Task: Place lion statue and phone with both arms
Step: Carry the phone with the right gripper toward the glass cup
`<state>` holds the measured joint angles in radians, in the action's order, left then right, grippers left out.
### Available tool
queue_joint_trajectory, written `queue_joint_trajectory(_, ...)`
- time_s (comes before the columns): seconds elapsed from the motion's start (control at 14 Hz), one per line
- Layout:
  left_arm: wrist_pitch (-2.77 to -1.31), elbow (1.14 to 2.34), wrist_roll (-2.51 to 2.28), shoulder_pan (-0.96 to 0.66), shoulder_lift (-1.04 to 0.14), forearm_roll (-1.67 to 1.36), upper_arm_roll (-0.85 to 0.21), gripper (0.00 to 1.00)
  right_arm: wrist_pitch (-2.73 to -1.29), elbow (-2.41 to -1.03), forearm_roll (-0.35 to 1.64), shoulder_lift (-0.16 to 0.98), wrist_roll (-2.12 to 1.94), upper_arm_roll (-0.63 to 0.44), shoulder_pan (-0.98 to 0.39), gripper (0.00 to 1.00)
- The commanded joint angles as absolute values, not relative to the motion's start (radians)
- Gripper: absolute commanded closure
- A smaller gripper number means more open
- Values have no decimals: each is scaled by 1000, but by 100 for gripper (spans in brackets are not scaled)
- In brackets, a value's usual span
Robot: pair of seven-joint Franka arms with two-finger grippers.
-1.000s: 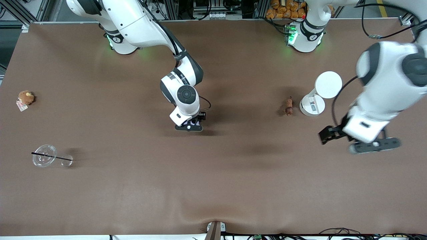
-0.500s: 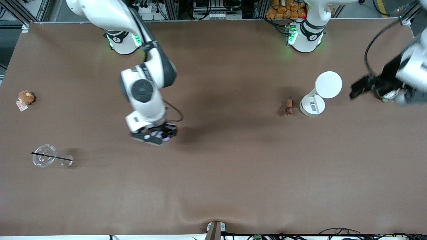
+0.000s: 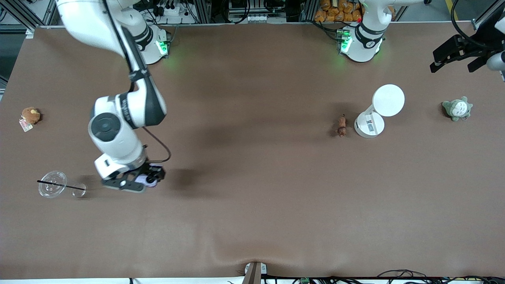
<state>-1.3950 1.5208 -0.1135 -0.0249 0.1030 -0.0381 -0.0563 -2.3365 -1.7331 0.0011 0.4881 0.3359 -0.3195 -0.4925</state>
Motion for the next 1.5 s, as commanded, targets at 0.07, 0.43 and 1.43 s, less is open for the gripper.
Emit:
queue_joint_trajectory(0.07,-1428,1513,-83,-14,46,-26,-37,0,-2410,-1738,6,558,161,-304,-370,92)
queue_joint_trajectory(0.43,-1459,1513,-61,-17,35,-35,-17,0,-2502,-1695,14,678,72,-301,-244,95)
queue_joint_trajectory(1.43,-1460,1511,-80,-3,8,-26,-26,0,-2569,-1628,15,785,-6,-109,5,89)
